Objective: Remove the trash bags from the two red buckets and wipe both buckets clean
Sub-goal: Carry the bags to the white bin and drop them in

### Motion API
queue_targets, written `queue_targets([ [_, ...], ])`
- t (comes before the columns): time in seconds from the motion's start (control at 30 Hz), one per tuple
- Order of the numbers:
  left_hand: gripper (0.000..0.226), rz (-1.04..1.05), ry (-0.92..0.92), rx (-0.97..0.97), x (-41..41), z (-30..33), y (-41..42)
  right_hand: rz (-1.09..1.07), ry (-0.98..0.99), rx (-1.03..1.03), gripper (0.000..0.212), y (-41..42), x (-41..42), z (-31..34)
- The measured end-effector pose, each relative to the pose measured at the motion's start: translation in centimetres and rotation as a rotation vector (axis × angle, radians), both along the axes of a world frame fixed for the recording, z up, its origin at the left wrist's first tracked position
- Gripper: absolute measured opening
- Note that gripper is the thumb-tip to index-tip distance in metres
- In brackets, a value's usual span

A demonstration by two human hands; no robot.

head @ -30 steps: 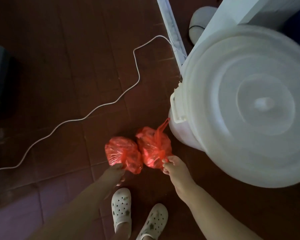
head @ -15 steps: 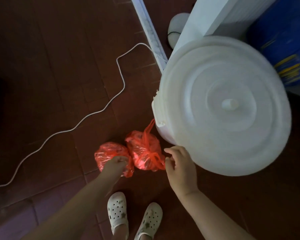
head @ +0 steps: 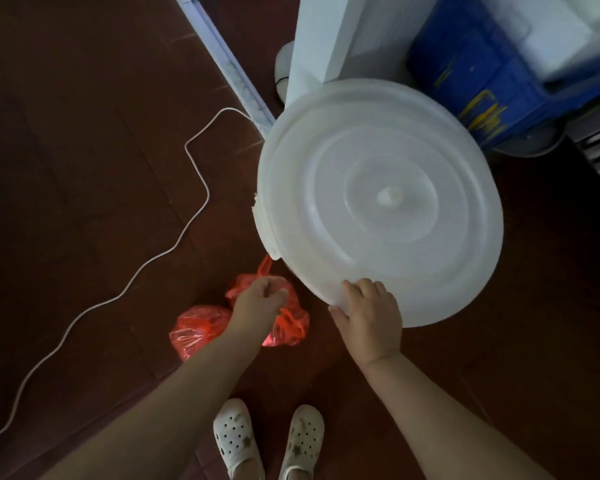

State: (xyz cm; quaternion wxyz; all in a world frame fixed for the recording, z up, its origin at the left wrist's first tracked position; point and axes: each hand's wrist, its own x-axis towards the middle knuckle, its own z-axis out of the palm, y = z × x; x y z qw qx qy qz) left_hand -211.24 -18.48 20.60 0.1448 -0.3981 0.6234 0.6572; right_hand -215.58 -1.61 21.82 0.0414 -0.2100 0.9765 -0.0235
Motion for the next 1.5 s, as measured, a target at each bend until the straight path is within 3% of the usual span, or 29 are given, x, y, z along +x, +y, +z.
queue_targets([
  [0.07,0.024,0.049,0.005,0.018,-1.0,0.7,0.7,0.033,0.022,-0.019,0.032,0.6,0.6,1.2],
  [0.2,0.023,0.276,-0.029,0.290,-2.7,2.7,2.0,0.082,0.037,-0.026,0.031,2.0,2.2,4.0],
  [0.3,0.027,0.376,-0.077,0.354,-2.6,4.4,3.2,0.046,0.023,-0.041,0.032,3.5,3.5,5.9],
  [0.43,0.017,0.183,0.026,0.386,-2.4,7.9,6.2,-0.105,-0.021,-0.141,0.038,6.7,5.3,7.7],
  [0.53,0.022,-0.112,0.119,0.204,-4.2,10.7,10.3,-0.303,-0.086,-0.230,0.044,9.7,6.4,8.4],
  [0.67,0.009,-0.422,0.195,-0.041,-6.4,12.2,17.1,-0.482,-0.234,-0.302,0.051,14.1,6.3,7.8],
  [0.83,0.004,-0.633,0.180,-0.241,-5.8,8.3,23.6,-0.750,-0.357,-0.620,0.037,19.7,5.9,4.9],
  [0.97,0.028,-0.686,0.142,-0.375,-4.7,2.8,27.8,-0.906,-0.429,-0.825,0.032,23.7,3.5,0.8],
  [1.13,0.006,-0.822,0.057,-0.520,-4.8,-4.3,31.5,-0.947,-0.579,-0.973,0.038,26.2,-0.4,-4.4],
  [1.27,0.006,-0.637,0.008,-0.532,-4.8,-8.2,32.7,-0.941,-0.689,-1.023,0.040,27.6,-2.9,-7.6],
  [1.5,0.007,-0.385,-0.007,-0.426,-5.1,-10.8,31.8,-0.995,-0.689,-1.099,0.022,29.4,-2.3,-11.0],
])
